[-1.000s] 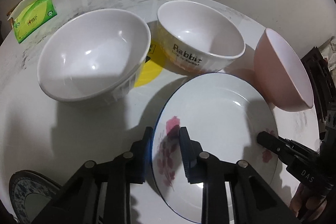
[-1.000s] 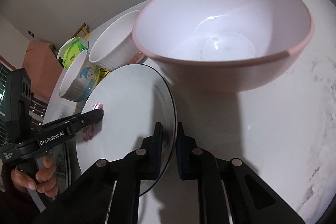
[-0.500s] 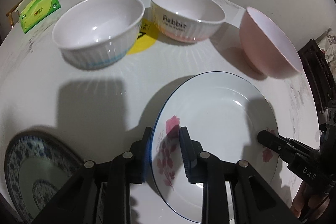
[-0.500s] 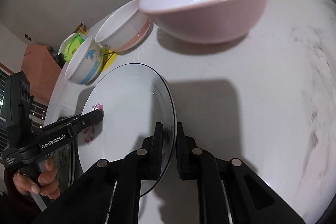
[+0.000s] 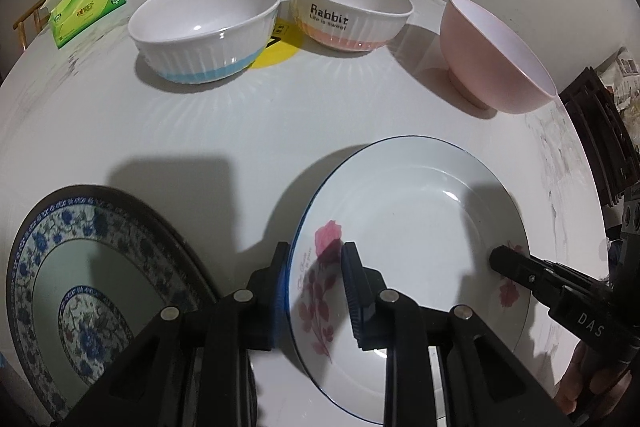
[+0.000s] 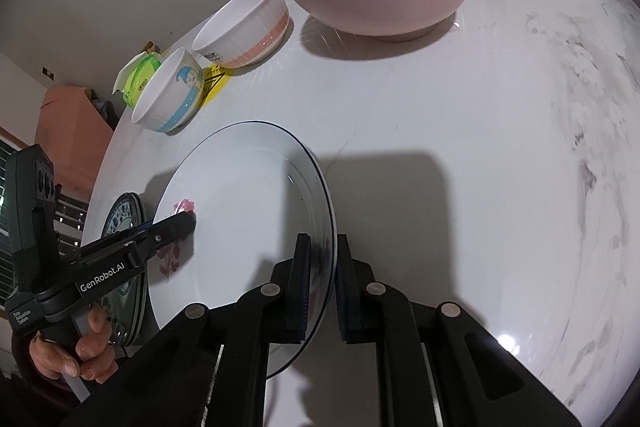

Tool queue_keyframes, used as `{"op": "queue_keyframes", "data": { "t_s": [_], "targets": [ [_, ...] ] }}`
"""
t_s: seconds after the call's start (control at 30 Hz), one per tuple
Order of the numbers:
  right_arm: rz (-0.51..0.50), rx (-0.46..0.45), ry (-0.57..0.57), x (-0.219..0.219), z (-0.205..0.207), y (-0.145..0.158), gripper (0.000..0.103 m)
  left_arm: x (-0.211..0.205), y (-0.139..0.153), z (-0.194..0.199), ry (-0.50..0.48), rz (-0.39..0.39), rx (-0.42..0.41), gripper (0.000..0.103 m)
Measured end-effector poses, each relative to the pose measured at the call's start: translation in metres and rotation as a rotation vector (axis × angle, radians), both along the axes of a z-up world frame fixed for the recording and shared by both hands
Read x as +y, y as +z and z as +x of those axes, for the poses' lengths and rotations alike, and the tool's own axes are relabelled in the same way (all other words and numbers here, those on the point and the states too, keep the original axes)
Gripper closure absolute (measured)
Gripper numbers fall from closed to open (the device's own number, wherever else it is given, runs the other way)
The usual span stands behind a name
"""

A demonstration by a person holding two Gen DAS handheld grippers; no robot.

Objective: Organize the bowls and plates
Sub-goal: 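Grasp the pink-flowered plate rim with the left gripper while the right gripper steadies it, then carry the pink-flowered plate onto the blue floral plate stack with both grippers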

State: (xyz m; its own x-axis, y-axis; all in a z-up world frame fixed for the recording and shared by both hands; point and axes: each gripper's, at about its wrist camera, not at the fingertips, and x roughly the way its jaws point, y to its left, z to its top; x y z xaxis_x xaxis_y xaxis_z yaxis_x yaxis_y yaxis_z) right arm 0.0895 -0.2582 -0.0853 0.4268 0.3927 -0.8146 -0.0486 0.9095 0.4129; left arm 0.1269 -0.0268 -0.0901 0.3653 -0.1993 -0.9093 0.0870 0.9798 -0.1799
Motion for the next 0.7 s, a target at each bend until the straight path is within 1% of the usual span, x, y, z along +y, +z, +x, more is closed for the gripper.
{"op": "queue_keyframes", "data": {
  "t_s": [0.4,0.7],
  "targets": [
    [-0.010,-0.029,0.014,0.018,-0.006,0.011,0.091,0.007,0.012,-0.010,0.016,-0.008,-0.025,0.078],
    [-0.001,-0.070,0.034,0.034,-0.009,0.028,0.091,0.026,0.033,-0.021,0.044,-0.015,-0.064,0.078]
  ]
}}
